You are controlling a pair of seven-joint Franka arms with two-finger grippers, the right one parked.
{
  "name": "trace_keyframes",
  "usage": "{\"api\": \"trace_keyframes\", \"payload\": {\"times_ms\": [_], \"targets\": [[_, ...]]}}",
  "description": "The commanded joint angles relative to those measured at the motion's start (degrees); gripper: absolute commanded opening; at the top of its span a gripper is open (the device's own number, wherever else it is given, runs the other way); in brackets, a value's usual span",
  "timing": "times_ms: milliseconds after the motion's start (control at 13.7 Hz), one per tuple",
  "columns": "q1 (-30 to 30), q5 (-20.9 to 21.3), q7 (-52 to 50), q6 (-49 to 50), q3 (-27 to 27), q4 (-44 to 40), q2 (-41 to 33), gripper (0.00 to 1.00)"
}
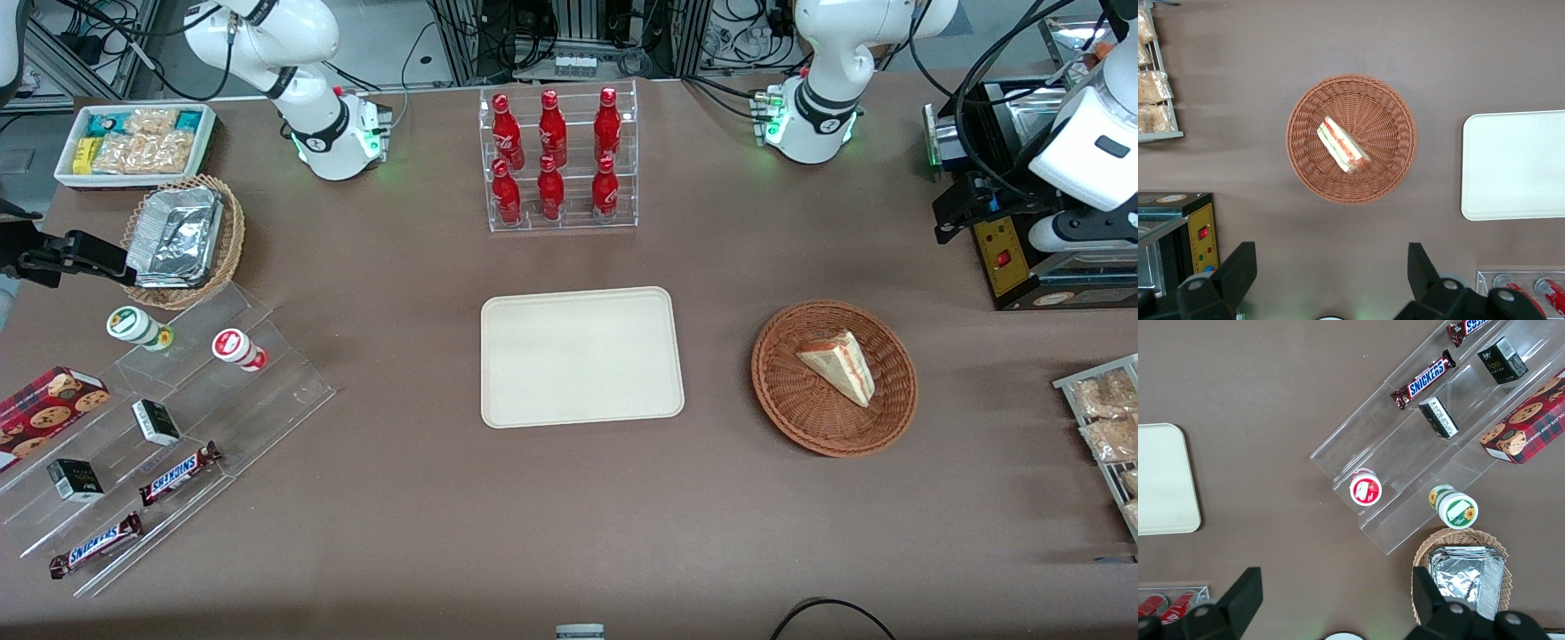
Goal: Place sandwich from basket to tray
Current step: 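Move the left gripper over the wrapped sandwich in the wicker basket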
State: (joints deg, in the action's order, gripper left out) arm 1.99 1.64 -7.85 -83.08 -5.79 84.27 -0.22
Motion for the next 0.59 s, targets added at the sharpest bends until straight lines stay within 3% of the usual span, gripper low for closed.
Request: {"api": "trace_keyframes", "payload": {"times_ms": [0,293,512], "targets": [[0.7,-0.9,0.7,2.2,0.6,-1.3,0.4,1.0],[0.7,-0.2,0.5,1.6,0.6,0.3,0.8,1.0],[0.6,-0.5,-0.6,-4.9,0.5,7.7,0.1,1.0]]}}
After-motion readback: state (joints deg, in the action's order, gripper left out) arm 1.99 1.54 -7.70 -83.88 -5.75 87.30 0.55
